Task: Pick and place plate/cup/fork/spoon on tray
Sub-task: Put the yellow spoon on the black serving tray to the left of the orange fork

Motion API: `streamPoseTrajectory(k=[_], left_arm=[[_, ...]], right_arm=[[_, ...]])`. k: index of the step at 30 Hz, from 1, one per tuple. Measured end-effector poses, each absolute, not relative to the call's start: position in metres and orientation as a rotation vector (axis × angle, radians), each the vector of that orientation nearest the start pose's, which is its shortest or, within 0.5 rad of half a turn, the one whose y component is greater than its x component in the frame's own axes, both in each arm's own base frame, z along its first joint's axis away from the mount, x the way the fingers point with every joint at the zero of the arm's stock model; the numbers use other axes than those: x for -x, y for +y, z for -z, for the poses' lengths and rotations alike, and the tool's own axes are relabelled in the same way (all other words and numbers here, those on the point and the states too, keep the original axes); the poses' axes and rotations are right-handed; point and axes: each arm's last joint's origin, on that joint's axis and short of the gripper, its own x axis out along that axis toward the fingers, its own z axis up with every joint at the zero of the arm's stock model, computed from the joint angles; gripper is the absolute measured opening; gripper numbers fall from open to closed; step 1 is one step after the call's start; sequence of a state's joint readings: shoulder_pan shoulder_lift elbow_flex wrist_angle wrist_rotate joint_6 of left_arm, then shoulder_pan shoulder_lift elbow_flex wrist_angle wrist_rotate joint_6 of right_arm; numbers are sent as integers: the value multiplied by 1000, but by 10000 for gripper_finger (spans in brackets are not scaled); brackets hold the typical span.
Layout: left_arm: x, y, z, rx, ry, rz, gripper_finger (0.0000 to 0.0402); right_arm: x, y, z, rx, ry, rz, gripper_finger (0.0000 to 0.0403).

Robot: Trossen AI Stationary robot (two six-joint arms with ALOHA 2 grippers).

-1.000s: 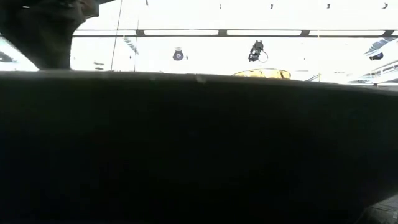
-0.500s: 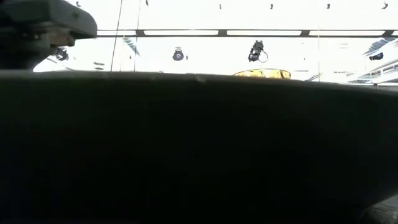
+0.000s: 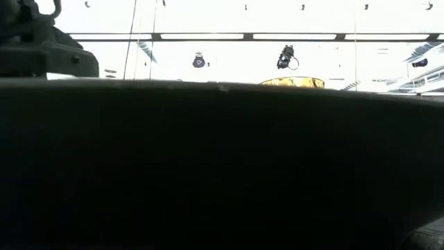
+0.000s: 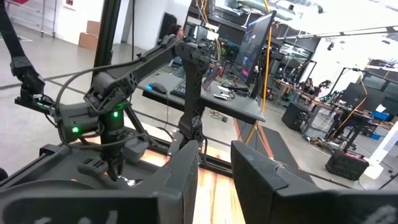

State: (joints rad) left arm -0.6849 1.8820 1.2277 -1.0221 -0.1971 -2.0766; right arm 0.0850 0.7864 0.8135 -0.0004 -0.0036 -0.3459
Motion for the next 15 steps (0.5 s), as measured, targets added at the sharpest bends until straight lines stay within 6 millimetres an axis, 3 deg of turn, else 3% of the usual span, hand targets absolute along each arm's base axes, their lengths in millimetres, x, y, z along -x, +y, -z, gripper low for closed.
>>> streamPoseTrajectory(k=[10, 15], left_arm=[[-258, -193, -148, 945, 1138, -1093, 63], [-259, -193, -148, 947, 1138, -1085, 88]], right_arm=[[-173, 15, -360, 341, -49, -91, 103], [-173, 15, -360, 341, -51, -103, 103]])
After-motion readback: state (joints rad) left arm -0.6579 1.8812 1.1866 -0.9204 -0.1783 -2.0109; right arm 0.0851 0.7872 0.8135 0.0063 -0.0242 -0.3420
